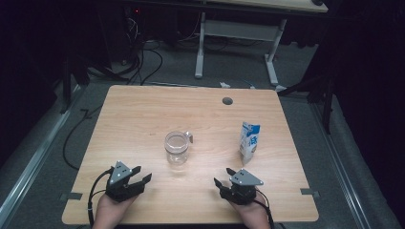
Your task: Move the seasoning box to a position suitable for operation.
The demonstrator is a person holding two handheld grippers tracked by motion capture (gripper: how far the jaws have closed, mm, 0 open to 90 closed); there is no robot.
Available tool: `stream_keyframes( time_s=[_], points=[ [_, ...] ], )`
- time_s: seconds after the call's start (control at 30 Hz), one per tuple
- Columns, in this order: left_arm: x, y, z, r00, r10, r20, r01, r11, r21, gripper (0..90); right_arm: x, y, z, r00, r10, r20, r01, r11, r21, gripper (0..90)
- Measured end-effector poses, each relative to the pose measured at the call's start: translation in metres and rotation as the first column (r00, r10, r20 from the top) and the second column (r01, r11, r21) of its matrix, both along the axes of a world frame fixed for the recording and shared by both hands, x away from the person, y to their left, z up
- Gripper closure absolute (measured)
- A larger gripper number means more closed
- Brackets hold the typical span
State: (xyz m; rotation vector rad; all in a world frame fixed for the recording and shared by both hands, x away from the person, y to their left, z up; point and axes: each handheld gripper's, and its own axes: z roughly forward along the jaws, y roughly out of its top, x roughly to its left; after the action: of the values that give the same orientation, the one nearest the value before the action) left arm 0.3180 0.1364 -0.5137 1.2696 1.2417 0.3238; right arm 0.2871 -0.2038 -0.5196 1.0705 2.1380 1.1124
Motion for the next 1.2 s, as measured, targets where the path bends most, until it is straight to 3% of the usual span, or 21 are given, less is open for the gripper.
stream_keyframes(
  time_s=[0.1,0.23,0.4,0.63,0.97,1.1,1.2],
  points=[
    [0.005,-0.005,0.003,1.0,-0.001,0.007,0.001,0.9996,-0.029,57.1,0.0,-0.001,0.0,1.0,0.004,-0.002,-0.004,1.0,0.004,39.1],
    [0.014,-0.013,0.006,0.9995,0.01,0.029,-0.009,0.9998,-0.019,63.7,-0.001,-0.001,0.0,1.0,0.006,-0.002,-0.006,0.9999,0.011,38.9],
    [0.026,-0.021,0.011,0.9994,0.026,0.021,-0.025,0.9996,-0.013,64.4,-0.001,0.001,-0.001,0.9999,0.013,-0.001,-0.013,0.9999,0.004,38.2],
    [0.04,-0.029,0.015,0.9992,0.022,0.034,-0.024,0.999,0.037,63.5,-0.001,0.002,-0.002,0.9998,0.018,-0.005,-0.018,0.9998,-0.004,37.6],
    [0.052,-0.032,0.022,0.9977,0.028,0.061,-0.03,0.9992,0.027,69.0,-0.001,0.002,-0.002,0.9998,0.019,-0.006,-0.019,0.9998,-0.005,37.6],
    [0.06,-0.035,0.026,0.9972,0.038,0.065,-0.039,0.999,0.022,75.4,-0.001,0.002,-0.002,0.9998,0.019,-0.01,-0.019,0.9998,-0.006,37.6],
    [0.072,-0.039,0.03,0.9964,0.035,0.077,-0.037,0.9992,0.018,87.5,-0.001,0.002,-0.002,0.9998,0.019,-0.008,-0.019,0.9998,-0.008,37.6]
  ],
)
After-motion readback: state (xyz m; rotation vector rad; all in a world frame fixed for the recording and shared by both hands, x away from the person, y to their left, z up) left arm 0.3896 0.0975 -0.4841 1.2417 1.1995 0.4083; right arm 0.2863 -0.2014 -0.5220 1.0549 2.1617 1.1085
